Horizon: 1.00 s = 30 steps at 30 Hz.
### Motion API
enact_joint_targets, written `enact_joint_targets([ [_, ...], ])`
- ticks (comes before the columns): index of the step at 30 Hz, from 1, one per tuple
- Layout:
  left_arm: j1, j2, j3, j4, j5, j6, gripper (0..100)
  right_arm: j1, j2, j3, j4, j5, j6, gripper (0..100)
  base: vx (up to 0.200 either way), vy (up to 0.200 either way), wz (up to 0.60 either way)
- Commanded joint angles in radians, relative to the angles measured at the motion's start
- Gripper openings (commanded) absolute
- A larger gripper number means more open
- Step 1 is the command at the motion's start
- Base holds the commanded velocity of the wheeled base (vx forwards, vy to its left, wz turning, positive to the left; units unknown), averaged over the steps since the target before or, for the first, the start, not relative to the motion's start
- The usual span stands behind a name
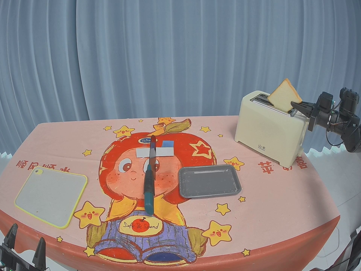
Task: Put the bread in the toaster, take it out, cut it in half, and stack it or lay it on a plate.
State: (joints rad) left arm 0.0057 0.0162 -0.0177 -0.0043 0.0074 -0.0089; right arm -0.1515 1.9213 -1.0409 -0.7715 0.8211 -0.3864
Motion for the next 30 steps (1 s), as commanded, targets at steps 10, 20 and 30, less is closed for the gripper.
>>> enact_joint_targets([
  [10,0.000,-0.016,0.018,0.000,0.000,0.000,100,0.003,0.015,-0.001,0.000,0.000,-0.002,0,0.000,0.000,0.00],
  [20,0.000,-0.016,0.018,0.000,0.000,0.000,100,0.004,0.012,0.002,0.000,0.000,0.000,100,0.000,0.000,0.00],
  [30,0.000,-0.016,0.018,0.000,0.000,0.000,100,0.010,-0.008,0.008,-0.003,-0.003,0.007,100,0.000,0.000,0.00],
])
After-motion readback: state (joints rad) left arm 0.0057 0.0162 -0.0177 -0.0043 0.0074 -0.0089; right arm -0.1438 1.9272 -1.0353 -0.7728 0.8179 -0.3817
